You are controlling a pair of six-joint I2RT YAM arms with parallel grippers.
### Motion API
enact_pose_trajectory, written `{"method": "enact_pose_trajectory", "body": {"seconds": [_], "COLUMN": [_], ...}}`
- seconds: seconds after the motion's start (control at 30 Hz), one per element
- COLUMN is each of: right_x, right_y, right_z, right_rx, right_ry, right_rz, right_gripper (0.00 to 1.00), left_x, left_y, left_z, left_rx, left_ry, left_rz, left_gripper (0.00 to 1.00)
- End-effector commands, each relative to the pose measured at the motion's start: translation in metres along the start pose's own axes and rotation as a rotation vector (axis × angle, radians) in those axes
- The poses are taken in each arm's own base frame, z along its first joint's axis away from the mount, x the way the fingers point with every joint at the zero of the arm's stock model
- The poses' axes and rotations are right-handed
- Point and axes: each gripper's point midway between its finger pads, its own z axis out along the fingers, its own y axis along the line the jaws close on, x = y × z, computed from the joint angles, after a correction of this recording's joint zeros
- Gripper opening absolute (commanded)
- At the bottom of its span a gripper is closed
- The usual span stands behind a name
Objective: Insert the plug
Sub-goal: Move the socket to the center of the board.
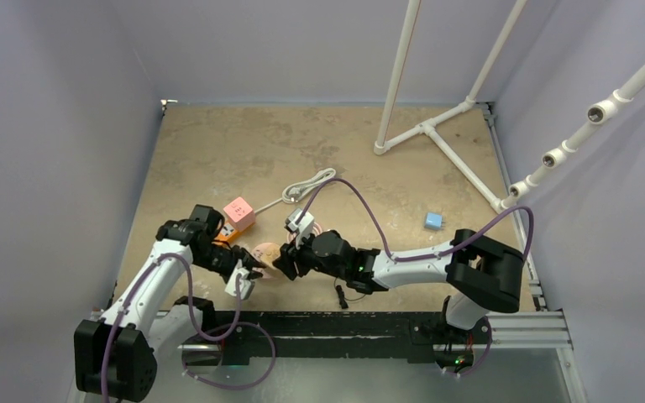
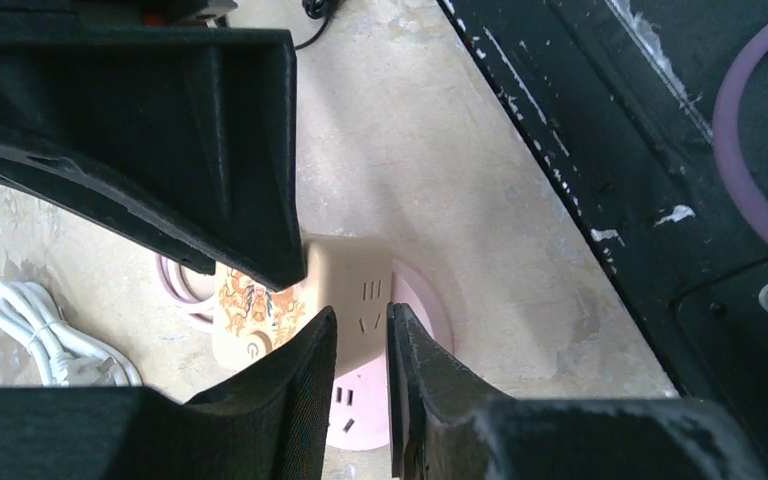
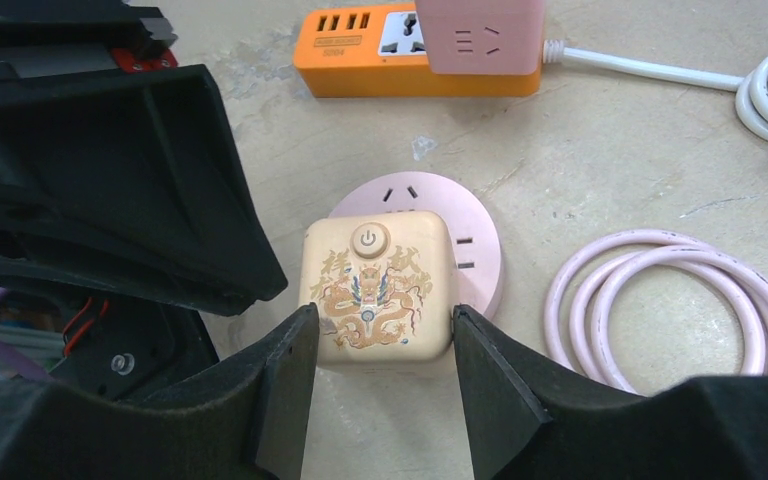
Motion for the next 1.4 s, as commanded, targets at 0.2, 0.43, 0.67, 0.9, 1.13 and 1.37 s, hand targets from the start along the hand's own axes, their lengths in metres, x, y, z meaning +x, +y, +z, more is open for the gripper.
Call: {"method": "enact_pose_trajectory", "body": {"seconds": [0.2,0.43,0.67,0.9,1.13,1.37], "right_x": [-0.002,0.005,0.010,0.022,0.037,0.051], "right_y": [0.000,-0.001,-0.002,-0.005,-0.009,-0.013], "right_z": [-0.002,-0.002,0.003,0.000,-0.003,0.000], "right_rx": [-0.001,0.001,0.006,0.013,0.021,0.028], "right_ry": [0.015,0.041,0.075,0.120,0.169,0.196], "right_rz": [-0.026,-0.033,-0.058,-0.062,-0.068,-0.058], "right_gripper": [0.53,0.52,0.47,0.42,0.36,0.32], "left_x": [0.005,0.006,0.013,0.039,0.056,0.065], "left_y": [0.044,0.017,0.005,-0.014,-0.034,-0.057], "left_z": [-0.007,-0.002,0.004,0.011,0.016,0.017], "left_rx": [-0.120,-0.025,0.041,0.142,0.210,0.274], "left_ry": [0.033,0.028,0.019,0.082,0.126,0.157], "left_rz": [0.114,0.089,0.097,0.056,0.045,0.018], "left_gripper": [0.24,0.35,0.34,0.26,0.23,0.22]}}
